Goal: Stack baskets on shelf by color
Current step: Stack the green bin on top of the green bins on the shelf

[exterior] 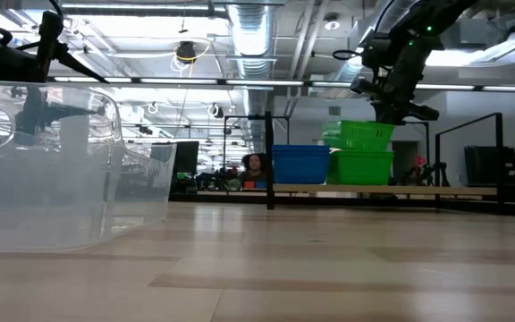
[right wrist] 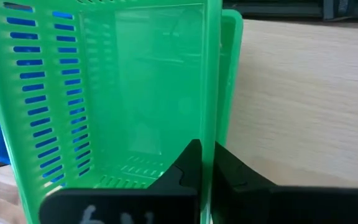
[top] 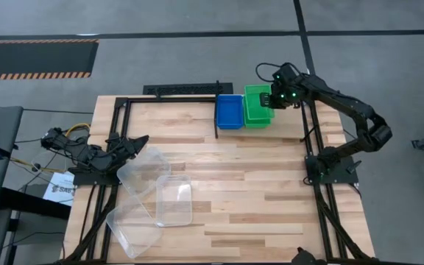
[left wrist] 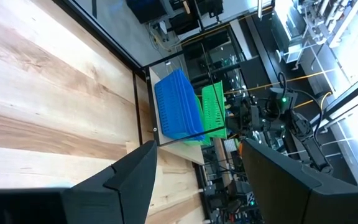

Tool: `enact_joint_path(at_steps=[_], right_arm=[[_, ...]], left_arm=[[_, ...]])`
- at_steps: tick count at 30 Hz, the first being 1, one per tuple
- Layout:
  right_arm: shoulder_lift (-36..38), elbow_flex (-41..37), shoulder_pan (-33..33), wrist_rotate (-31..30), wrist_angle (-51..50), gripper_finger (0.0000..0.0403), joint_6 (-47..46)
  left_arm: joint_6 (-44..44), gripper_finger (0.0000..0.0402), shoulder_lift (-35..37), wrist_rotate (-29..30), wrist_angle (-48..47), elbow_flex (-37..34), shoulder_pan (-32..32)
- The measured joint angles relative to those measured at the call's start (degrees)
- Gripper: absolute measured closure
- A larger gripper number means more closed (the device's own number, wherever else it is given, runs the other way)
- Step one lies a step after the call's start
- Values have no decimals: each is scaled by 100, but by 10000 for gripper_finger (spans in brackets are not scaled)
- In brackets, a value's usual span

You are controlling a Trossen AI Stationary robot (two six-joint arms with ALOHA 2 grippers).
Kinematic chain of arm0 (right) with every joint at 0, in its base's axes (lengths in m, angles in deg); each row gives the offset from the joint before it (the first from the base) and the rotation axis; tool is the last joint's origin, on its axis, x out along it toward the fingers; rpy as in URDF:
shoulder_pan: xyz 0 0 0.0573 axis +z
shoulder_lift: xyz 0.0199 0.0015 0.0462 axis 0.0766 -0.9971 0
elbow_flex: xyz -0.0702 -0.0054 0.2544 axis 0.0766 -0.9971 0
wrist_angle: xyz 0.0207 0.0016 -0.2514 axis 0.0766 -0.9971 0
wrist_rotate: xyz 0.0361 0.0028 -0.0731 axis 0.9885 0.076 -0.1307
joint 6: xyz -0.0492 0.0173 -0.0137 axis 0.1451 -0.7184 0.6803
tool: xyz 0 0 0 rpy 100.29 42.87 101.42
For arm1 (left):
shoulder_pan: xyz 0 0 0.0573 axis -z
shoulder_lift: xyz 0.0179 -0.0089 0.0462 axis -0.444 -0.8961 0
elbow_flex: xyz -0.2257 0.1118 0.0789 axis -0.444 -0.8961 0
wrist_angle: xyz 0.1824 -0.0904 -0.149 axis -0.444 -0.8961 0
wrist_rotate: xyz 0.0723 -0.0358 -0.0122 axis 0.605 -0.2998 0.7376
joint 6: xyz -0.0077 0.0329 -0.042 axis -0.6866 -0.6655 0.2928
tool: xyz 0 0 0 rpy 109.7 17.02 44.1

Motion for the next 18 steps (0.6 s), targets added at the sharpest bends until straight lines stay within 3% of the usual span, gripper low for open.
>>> enact_joint_path(at_steps=[18], right_arm=[[0, 0, 41, -81, 17, 375, -133]], left_arm=[[0, 178, 0, -35, -2, 0, 1]])
